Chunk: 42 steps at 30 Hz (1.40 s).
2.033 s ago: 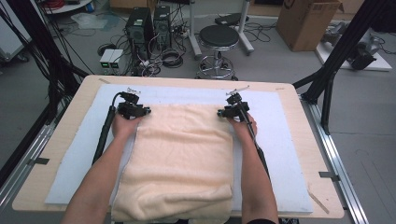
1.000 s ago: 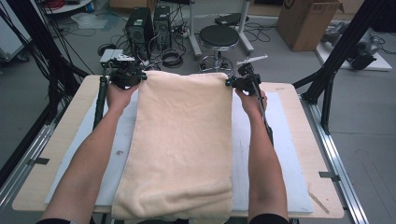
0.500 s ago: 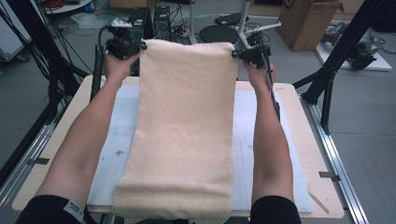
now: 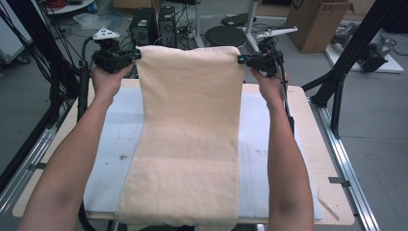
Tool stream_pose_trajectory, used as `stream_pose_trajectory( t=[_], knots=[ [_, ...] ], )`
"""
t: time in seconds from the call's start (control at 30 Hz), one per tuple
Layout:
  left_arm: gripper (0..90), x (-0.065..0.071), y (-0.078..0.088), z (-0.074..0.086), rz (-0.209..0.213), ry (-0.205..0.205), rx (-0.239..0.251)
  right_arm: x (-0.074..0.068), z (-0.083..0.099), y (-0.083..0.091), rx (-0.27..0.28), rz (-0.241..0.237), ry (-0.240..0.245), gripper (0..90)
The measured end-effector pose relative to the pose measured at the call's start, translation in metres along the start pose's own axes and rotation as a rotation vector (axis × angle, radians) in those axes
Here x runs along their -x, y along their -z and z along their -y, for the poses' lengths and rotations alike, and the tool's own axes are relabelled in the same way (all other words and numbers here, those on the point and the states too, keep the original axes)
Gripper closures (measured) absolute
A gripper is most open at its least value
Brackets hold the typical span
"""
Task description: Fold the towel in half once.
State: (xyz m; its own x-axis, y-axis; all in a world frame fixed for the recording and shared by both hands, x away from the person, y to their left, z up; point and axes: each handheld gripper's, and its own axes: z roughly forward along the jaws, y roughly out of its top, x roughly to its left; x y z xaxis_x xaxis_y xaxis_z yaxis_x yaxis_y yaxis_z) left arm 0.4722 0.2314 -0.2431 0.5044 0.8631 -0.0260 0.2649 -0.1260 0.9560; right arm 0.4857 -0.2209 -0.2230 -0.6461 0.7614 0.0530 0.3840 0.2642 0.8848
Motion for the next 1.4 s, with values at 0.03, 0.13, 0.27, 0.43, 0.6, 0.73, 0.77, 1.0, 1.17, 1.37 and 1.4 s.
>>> stream_pose_trajectory(
  t=[0.03,0.13,0.27,0.43,0.6,0.73,0.77,1.0,1.17,1.37,1.4],
  knots=[
    [84.6,0.000,0.004,0.002,0.006,-0.003,0.002,-0.002,0.001,0.003,0.011,-0.015,0.003,85.7],
    [84.6,0.001,0.017,0.008,0.034,0.004,0.028,-0.007,0.008,0.010,0.042,-0.067,-0.002,85.7],
    [84.6,0.006,0.027,0.020,0.080,-0.004,0.038,-0.011,0.021,0.014,0.038,-0.116,-0.005,85.7],
    [84.6,0.014,0.039,0.039,0.123,-0.034,0.034,-0.019,0.043,0.018,0.031,-0.183,0.022,85.8],
    [84.6,0.022,0.050,0.057,0.165,-0.056,0.022,-0.027,0.064,0.026,0.025,-0.252,0.015,85.9],
    [84.6,0.027,0.059,0.070,0.188,-0.072,0.005,-0.032,0.082,0.035,0.033,-0.276,0.011,85.9],
    [84.6,0.029,0.062,0.072,0.194,-0.077,0.001,-0.033,0.085,0.037,0.037,-0.287,0.010,85.9],
    [84.6,0.042,0.088,0.088,0.229,-0.104,0.009,-0.045,0.104,0.057,0.045,-0.341,0.018,85.9],
    [84.4,0.049,0.108,0.098,0.242,-0.118,0.020,-0.062,0.110,0.071,0.062,-0.368,0.054,85.9],
    [84.2,0.060,0.129,0.110,0.261,-0.156,0.022,-0.076,0.124,0.084,0.064,-0.382,0.069,85.9],
    [84.2,0.061,0.132,0.113,0.266,-0.156,0.025,-0.078,0.126,0.087,0.064,-0.383,0.074,85.8]
  ],
)
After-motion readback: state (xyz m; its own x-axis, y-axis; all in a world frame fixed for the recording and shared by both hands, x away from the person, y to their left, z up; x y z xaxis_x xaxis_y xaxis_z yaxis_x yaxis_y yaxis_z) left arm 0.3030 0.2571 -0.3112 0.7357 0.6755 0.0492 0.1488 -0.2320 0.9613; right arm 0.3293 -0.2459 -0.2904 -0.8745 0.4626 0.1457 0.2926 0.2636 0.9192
